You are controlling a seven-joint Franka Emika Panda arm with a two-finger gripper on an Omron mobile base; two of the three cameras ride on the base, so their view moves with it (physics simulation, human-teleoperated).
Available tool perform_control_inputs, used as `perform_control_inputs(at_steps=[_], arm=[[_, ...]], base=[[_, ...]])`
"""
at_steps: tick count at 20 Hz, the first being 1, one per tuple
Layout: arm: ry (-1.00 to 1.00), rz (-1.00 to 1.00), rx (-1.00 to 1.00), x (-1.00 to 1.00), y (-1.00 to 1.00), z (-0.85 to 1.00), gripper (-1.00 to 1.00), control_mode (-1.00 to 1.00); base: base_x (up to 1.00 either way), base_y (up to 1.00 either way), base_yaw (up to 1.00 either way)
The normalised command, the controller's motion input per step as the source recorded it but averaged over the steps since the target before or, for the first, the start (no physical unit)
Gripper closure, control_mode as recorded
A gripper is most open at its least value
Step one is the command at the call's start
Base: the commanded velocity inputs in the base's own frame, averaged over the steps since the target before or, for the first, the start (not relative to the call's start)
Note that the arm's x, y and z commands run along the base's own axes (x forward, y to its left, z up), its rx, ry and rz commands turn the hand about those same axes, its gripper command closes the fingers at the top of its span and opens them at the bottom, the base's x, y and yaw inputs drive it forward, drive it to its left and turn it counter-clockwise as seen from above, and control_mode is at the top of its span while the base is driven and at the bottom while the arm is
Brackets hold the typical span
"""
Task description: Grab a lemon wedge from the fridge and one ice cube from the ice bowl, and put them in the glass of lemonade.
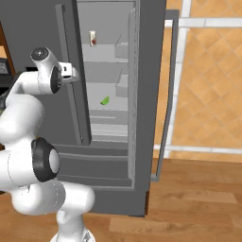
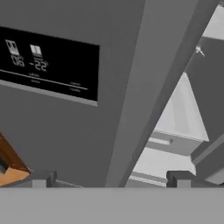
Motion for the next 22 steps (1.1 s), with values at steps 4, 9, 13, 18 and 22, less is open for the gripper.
perform_control_inputs(at_steps=[4, 9, 13, 18, 22], arm=[[-0.11, -0.05, 0.0, 0.08, -0.01, 0.0, -1.0, -1.0], [-0.04, -0.13, 0.0, 0.09, -0.04, 0.0, -1.0, -1.0], [0.0, -0.08, 0.0, 0.3, 0.02, -0.02, -1.0, -1.0], [0.0, -0.01, 0.0, 0.35, 0.16, -0.12, -1.0, -1.0], [0.0, -0.03, 0.0, 0.38, 0.09, -0.28, -1.0, -1.0]], base=[[0.0, 0.0, 0.0], [0.0, 0.0, 0.0], [0.0, 0.0, 0.0], [0.0, 0.0, 0.0], [0.0, 0.0, 0.0]])
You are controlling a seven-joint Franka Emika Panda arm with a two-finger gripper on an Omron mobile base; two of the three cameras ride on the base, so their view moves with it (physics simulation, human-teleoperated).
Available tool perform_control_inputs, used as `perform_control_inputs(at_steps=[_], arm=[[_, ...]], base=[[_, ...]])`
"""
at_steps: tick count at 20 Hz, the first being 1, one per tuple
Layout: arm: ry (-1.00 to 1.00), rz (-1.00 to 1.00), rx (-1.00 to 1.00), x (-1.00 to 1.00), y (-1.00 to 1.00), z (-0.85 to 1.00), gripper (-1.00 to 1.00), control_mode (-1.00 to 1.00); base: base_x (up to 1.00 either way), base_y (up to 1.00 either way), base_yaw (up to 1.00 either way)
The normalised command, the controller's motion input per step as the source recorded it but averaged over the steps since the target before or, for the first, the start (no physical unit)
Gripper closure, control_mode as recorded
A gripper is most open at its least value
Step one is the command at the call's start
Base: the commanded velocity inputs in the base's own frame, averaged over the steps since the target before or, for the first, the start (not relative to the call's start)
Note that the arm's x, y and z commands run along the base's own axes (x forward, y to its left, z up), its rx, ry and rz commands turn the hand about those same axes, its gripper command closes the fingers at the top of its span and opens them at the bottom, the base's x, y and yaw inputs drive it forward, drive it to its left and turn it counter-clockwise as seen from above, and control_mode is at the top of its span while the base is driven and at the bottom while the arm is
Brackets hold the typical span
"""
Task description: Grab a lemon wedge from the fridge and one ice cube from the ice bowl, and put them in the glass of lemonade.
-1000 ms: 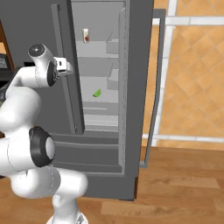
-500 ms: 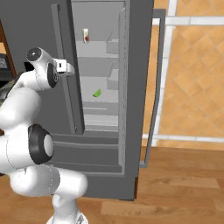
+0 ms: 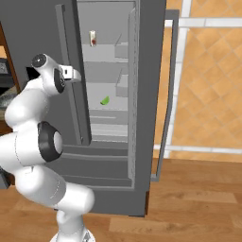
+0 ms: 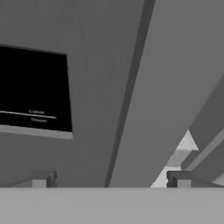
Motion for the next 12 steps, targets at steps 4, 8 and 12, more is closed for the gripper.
perform_control_inputs(at_steps=[4, 8, 12], arm=[[0.0, -0.05, 0.0, 0.52, 0.0, -0.28, -1.0, -1.0], [0.0, -0.03, 0.0, 0.31, 0.01, -0.18, 1.0, -1.0], [0.0, 0.0, 0.0, 0.03, 0.01, -0.01, 1.0, -1.0]], base=[[0.0, 0.0, 0.0], [0.0, 0.0, 0.0], [0.0, 0.0, 0.0]])
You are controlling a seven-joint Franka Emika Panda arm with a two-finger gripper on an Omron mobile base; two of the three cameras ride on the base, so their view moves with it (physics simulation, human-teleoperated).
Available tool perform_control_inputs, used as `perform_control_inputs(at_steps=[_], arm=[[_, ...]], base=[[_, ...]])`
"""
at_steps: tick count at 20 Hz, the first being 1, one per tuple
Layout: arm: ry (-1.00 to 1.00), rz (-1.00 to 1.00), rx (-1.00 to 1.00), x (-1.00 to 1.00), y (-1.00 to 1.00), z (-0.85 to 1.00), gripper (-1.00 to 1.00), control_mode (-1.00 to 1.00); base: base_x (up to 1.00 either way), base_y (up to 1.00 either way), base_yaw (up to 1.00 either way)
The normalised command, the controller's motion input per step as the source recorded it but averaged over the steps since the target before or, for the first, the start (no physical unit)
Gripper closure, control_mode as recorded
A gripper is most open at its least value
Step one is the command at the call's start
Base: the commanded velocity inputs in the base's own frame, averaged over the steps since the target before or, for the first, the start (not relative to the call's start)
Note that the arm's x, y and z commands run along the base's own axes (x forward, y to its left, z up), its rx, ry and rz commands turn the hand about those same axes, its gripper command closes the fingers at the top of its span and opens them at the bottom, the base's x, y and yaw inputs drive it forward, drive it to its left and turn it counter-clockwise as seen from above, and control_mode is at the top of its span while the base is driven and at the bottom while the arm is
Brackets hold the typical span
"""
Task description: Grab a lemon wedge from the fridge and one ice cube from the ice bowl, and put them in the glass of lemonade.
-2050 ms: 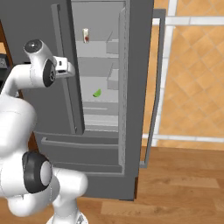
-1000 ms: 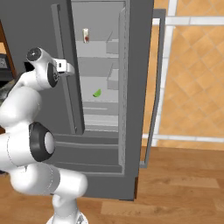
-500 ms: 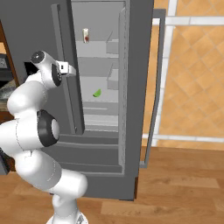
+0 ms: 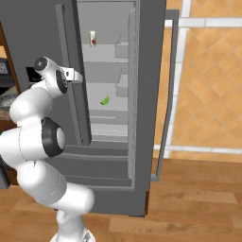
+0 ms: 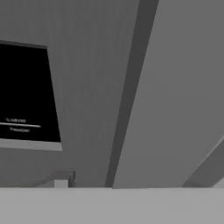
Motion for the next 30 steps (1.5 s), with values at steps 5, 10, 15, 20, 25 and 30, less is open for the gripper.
perform_control_inputs(at_steps=[5, 10, 15, 20, 25, 30], arm=[[0.0, 0.0, 0.0, 0.0, 0.0, 0.0, 1.0, -1.0], [0.0, 0.0, 0.0, -0.27, 0.53, 0.15, 1.0, -1.0], [0.0, 0.05, 0.0, -0.62, 1.0, 0.37, 1.0, -1.0], [0.0, 0.1, 0.0, -0.87, 0.93, 0.47, 1.0, -1.0], [-0.01, 0.12, 0.0, -1.0, 0.88, 0.44, 1.0, -1.0], [-0.19, 0.09, 0.01, -1.0, 0.58, 0.41, 1.0, -1.0]], base=[[0.0, 0.0, 0.0], [0.0, 0.0, 0.0], [0.0, 0.0, 0.0], [0.0, 0.0, 0.0], [0.0, 0.0, 0.0], [0.0, 0.0, 0.0]])
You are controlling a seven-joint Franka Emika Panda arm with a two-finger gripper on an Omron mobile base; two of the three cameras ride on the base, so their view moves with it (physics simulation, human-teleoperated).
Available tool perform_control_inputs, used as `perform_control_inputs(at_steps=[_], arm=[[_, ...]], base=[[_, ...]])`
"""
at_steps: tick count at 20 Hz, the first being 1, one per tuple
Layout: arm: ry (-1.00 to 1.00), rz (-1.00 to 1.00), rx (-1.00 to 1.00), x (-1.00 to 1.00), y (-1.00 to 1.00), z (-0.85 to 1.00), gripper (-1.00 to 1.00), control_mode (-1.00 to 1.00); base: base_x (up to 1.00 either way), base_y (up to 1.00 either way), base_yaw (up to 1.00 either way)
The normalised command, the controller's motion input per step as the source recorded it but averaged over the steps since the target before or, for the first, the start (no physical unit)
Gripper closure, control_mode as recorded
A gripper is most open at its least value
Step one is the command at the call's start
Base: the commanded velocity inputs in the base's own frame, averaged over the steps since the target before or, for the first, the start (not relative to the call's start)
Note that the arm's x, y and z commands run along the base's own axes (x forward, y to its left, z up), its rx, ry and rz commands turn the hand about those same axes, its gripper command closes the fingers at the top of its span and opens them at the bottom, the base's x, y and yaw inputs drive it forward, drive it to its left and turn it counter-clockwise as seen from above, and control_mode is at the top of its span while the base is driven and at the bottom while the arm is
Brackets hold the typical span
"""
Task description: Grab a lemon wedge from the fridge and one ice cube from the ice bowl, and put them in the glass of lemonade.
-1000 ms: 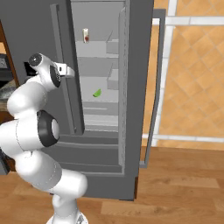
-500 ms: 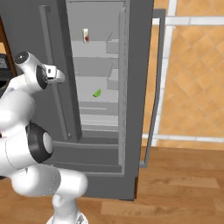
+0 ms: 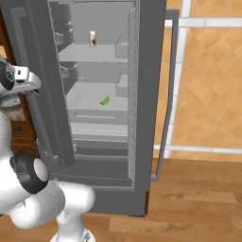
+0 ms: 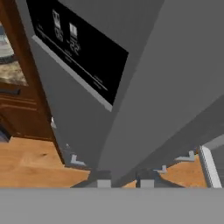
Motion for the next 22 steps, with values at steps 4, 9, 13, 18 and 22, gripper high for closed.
perform_control_inputs(at_steps=[4, 9, 13, 18, 22], arm=[[-0.37, 0.01, 0.22, -0.98, -0.24, 0.89, 1.0, -1.0], [-0.1, -0.13, 0.39, -0.16, -0.87, 0.68, 1.0, -1.0], [0.06, -0.07, 0.49, 0.36, -1.0, 0.13, 1.0, -1.0], [0.12, 0.03, 0.27, 0.69, -0.43, -0.3, -1.0, -1.0], [0.11, 0.24, 0.04, 0.76, 0.06, -0.37, -1.0, -1.0]], base=[[0.0, 0.0, 0.0], [0.0, 0.0, 0.0], [0.0, 0.0, 0.0], [0.0, 0.0, 0.0], [0.0, 0.0, 0.0]])
